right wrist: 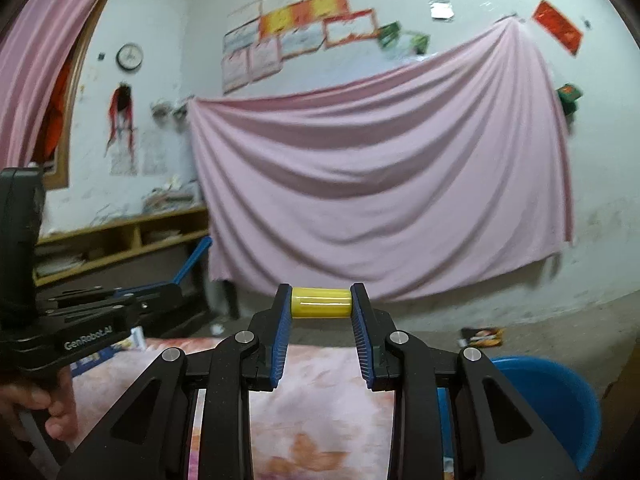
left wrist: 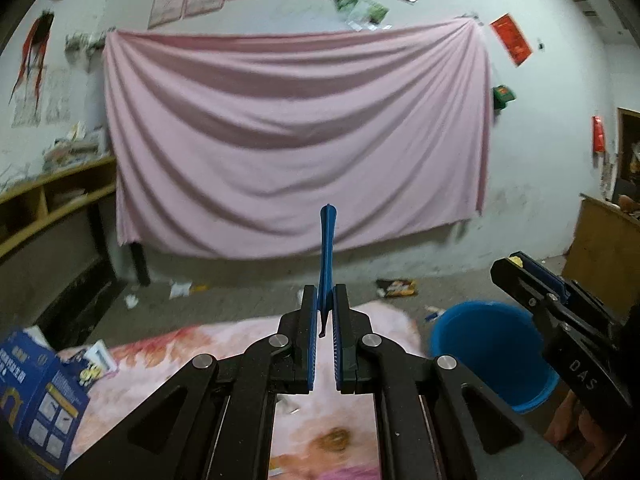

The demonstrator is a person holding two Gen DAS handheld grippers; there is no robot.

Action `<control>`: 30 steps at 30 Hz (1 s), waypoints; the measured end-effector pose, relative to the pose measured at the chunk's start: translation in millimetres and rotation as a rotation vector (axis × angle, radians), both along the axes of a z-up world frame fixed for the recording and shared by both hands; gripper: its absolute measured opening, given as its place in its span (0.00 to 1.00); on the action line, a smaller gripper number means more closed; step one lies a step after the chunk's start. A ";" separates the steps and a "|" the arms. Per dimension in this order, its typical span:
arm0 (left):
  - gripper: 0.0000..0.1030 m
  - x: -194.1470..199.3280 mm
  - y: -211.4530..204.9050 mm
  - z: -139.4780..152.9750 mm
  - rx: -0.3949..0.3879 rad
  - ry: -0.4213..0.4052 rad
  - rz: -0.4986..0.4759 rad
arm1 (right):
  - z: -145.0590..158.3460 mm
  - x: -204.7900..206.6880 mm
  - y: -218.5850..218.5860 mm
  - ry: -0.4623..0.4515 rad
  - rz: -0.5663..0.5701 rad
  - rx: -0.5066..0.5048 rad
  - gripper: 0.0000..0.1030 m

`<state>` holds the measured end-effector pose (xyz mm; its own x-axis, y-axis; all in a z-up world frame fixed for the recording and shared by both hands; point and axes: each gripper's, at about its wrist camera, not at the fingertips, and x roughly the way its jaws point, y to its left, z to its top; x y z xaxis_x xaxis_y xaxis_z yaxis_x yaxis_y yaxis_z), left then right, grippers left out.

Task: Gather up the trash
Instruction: 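Carry the blue stick and yellow cylinder over the blue basin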

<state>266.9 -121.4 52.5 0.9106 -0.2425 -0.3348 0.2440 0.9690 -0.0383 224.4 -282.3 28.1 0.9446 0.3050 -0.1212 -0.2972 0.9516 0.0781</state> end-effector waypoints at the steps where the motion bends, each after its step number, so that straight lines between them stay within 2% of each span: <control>1: 0.05 -3.0 -6.0 4.0 -0.001 -0.017 -0.012 | 1.6 -3.8 -7.4 -0.013 -0.019 0.005 0.26; 8: 0.05 -24.6 -68.3 18.7 -0.007 -0.117 -0.160 | 8.0 -24.4 -56.3 -0.070 -0.153 -0.001 0.26; 14: 0.05 -31.0 -122.6 7.8 -0.012 -0.094 -0.298 | -5.3 -38.2 -104.5 -0.044 -0.248 -0.003 0.26; 17: 0.05 -31.6 -148.0 -1.0 0.003 -0.061 -0.343 | -13.7 -42.9 -121.9 -0.004 -0.284 0.002 0.26; 22: 0.05 -22.6 -180.1 -18.7 0.031 0.054 -0.396 | -32.8 -45.4 -142.6 0.093 -0.323 -0.010 0.26; 30: 0.05 -3.3 -211.7 -43.9 0.062 0.262 -0.392 | -56.1 -35.9 -158.1 0.275 -0.348 0.012 0.26</control>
